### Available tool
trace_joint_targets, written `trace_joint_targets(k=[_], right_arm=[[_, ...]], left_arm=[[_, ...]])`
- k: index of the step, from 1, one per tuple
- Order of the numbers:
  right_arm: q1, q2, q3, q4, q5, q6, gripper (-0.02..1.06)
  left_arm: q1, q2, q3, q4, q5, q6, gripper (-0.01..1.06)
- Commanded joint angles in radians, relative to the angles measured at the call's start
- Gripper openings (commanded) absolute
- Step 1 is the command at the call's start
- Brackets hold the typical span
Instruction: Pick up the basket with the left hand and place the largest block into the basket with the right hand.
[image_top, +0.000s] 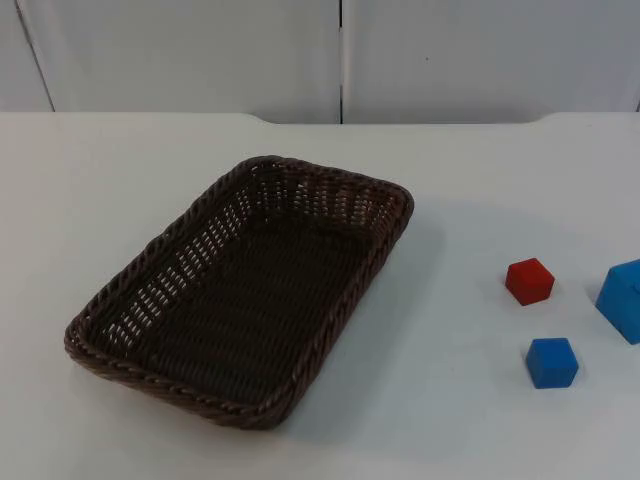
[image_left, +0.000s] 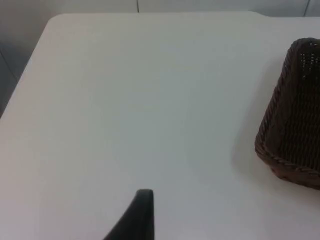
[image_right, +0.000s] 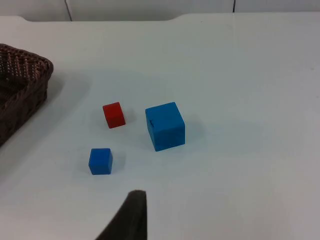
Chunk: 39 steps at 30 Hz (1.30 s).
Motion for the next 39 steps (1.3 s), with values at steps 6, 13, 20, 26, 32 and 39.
trace_joint_targets(k=[6, 13, 20, 26, 32, 39], right_arm=[[-0.007, -0.004, 0.003, 0.002, -0.003, -0.002, 1.05], [-0.007, -0.004, 0.003, 0.0, -0.003, -0.002, 1.05], [-0.007, -0.004, 0.003, 0.0, -0.003, -0.002, 1.05], [-0.007, -0.004, 0.003, 0.0, -0.003, -0.002, 1.05], [-0.007, -0.004, 0.003, 0.0, -0.003, -0.002, 1.05], [-0.007, -0.004, 0.003, 0.0, -0.003, -0.002, 1.05]], left_arm=[[0.003, 0.019, -0.054, 0.0, -0.025, 0.0, 1.05], [0.003, 0.136, -0.096, -0.018, -0.064, 0.0, 1.05], [0.003, 0.24, -0.116, -0.101, -0.109, 0.015, 1.05], [0.003, 0.332, -0.158, -0.165, -0.126, 0.057, 1.05], [0.003, 0.43, -0.226, -0.174, -0.156, 0.093, 1.05], [0.003, 0.535, -0.282, -0.224, -0.21, 0.132, 1.05]])
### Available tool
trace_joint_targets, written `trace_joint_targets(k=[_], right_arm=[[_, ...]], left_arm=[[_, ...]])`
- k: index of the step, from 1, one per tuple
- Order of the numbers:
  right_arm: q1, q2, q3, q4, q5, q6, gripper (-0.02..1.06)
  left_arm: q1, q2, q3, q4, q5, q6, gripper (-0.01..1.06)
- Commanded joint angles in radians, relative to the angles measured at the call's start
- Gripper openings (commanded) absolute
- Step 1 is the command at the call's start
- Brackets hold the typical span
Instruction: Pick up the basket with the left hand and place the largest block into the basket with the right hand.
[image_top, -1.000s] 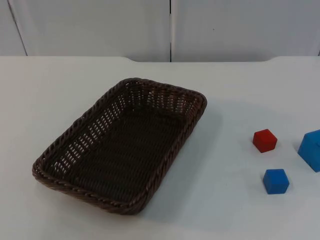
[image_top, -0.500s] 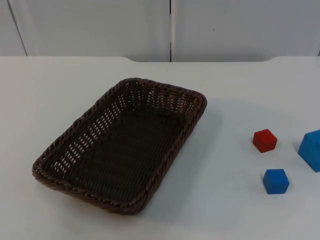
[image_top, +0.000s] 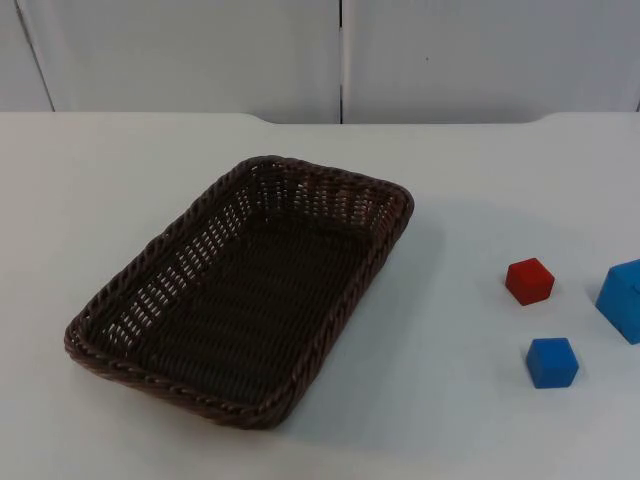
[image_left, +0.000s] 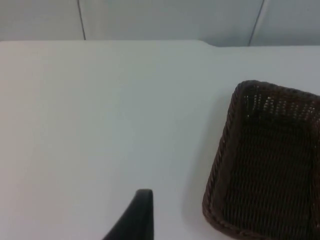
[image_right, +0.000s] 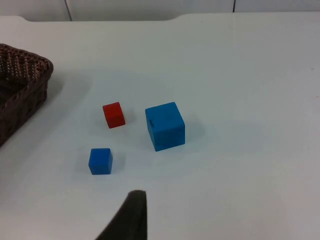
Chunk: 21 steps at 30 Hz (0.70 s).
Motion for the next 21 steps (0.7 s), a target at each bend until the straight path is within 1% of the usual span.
trace_joint_targets(k=[1, 3, 7, 8, 13, 21], right_arm=[[-0.007, -0.004, 0.003, 0.0, -0.003, -0.002, 1.05], [-0.007, -0.004, 0.003, 0.0, -0.003, -0.002, 1.05], [-0.007, -0.004, 0.003, 0.0, -0.003, -0.002, 1.05], [-0.007, -0.004, 0.003, 0.0, -0.003, -0.002, 1.05], [-0.007, -0.004, 0.003, 0.0, -0.003, -0.002, 1.05], [-0.007, -0.004, 0.003, 0.0, -0.003, -0.002, 1.05]], left_arm=[[0.003, 0.056, -0.037, -0.036, -0.033, 0.021, 1.05], [0.003, 0.079, -0.049, -0.049, -0.035, 0.033, 1.05], [0.003, 0.165, -0.116, -0.101, -0.041, 0.091, 1.05], [0.003, 0.165, -0.116, -0.101, -0.041, 0.091, 1.05], [0.003, 0.279, -0.199, -0.118, -0.041, 0.121, 1.05], [0.003, 0.419, -0.273, -0.164, -0.043, 0.18, 1.05]])
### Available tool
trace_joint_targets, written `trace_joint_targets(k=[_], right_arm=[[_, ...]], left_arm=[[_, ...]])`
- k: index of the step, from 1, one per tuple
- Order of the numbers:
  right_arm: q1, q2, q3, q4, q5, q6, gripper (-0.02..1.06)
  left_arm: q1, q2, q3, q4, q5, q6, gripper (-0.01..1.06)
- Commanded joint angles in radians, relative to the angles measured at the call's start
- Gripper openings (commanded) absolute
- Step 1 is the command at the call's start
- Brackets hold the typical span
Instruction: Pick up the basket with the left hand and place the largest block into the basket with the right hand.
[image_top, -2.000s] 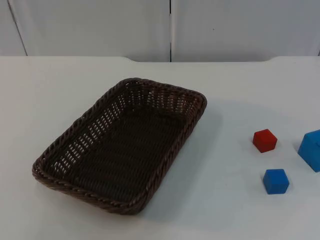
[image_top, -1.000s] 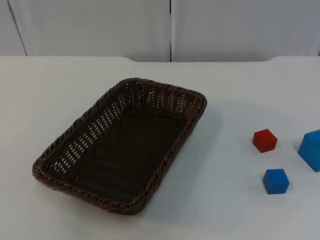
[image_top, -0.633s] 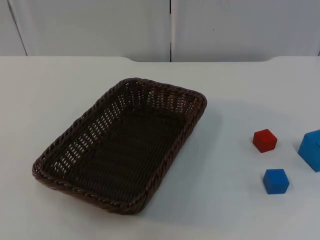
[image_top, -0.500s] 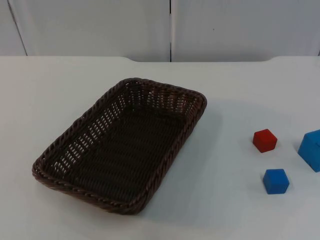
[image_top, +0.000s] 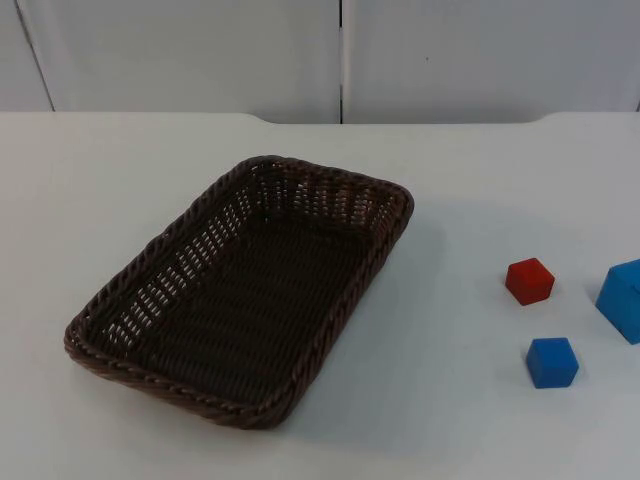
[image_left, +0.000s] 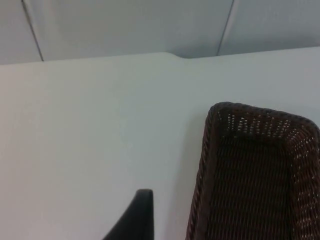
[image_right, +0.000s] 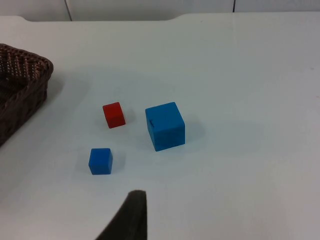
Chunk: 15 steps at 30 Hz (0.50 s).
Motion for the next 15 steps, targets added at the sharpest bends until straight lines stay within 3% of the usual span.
trace_joint_targets(k=[1, 15], right_arm=[[-0.007, -0.004, 0.003, 0.0, -0.003, -0.002, 1.05], [-0.007, -0.004, 0.003, -0.002, -0.003, -0.002, 1.05]], left_arm=[[0.003, 0.068, -0.035, -0.052, -0.017, 0.046, 1.05], [0.0, 0.316, -0.068, -0.225, -0.042, 0.207, 1.05]])
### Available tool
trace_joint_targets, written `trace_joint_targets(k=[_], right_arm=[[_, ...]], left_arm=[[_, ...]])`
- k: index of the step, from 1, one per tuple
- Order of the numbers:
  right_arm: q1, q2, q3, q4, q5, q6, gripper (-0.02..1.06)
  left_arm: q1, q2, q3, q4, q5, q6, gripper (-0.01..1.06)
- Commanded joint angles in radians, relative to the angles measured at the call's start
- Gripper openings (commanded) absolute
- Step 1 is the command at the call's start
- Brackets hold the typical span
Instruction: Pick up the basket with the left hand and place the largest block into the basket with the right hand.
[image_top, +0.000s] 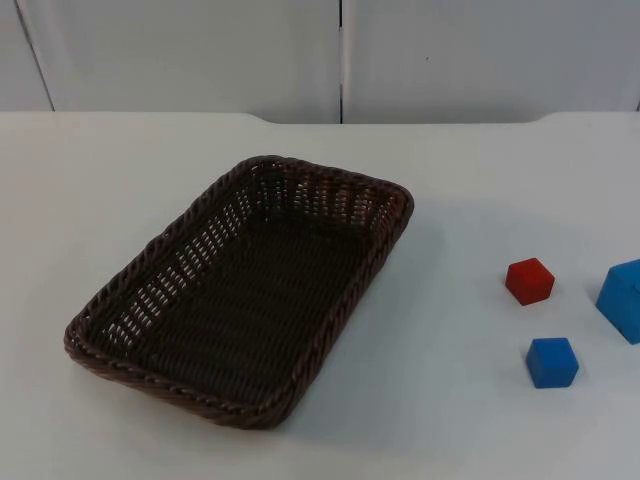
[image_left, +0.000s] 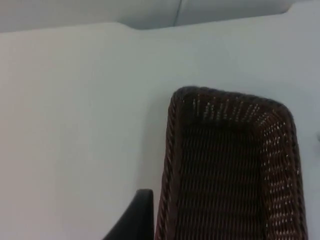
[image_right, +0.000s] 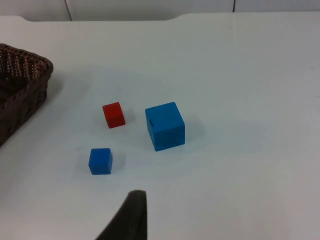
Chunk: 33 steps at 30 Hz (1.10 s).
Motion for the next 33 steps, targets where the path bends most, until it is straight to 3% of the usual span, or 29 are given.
trace_joint_targets(k=[1, 6, 18, 33], right_arm=[[-0.007, -0.004, 0.003, -0.002, -0.003, -0.002, 1.05], [-0.007, -0.004, 0.003, -0.002, -0.003, -0.002, 1.05], [-0.007, -0.004, 0.003, -0.002, -0.003, -0.002, 1.05], [-0.007, -0.004, 0.003, -0.002, -0.003, -0.002, 1.05]], left_arm=[[0.0, 0.049, -0.005, -0.023, -0.021, 0.02, 1.05], [-0.013, 0.138, -0.005, -0.02, -0.021, 0.029, 1.05], [-0.137, 0.333, -0.005, 0.004, -0.081, 0.081, 1.05], [-0.139, 0.59, -0.159, 0.057, -0.023, 0.159, 1.04]])
